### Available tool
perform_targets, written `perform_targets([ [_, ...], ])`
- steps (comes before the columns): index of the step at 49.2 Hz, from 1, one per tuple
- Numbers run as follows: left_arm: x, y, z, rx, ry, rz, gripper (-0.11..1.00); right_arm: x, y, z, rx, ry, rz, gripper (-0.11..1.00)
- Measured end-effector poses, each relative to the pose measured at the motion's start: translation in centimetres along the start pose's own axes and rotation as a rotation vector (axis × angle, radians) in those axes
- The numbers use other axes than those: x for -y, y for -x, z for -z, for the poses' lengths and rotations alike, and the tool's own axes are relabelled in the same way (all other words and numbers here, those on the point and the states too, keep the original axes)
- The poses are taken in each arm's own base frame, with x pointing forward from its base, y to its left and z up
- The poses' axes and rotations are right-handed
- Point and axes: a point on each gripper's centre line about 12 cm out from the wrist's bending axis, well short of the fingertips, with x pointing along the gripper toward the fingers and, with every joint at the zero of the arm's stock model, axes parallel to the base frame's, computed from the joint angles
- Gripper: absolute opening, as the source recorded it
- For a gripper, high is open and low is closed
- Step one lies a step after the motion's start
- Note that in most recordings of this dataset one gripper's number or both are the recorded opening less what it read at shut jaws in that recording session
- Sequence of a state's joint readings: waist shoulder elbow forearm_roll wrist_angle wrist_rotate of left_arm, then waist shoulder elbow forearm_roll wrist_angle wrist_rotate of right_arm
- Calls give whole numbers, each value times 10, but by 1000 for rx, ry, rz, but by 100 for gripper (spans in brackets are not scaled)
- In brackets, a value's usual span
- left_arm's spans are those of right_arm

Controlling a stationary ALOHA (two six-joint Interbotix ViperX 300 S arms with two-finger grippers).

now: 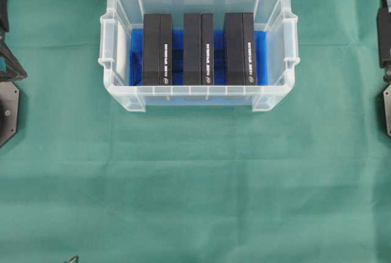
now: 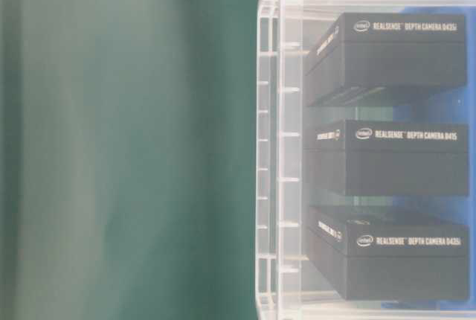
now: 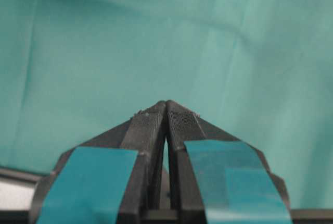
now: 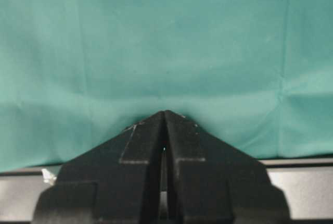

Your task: Take the box out of the case with the left arm.

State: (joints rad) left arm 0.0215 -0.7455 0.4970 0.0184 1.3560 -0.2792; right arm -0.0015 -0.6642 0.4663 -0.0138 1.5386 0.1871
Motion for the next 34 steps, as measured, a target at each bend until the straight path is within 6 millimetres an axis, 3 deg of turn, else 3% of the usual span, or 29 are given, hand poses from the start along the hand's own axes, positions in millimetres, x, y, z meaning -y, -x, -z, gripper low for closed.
perform_targets([
  [10,-1,1,4,-41,123,-14,2,1,0,0,1,0,8,0],
  [17,-2,2,6,-57,314,-27,2,2,0,0,3,1,17,0],
  [34,-6,7,11,-94,1015,-103,1,3,0,0,-1,1,22,0],
])
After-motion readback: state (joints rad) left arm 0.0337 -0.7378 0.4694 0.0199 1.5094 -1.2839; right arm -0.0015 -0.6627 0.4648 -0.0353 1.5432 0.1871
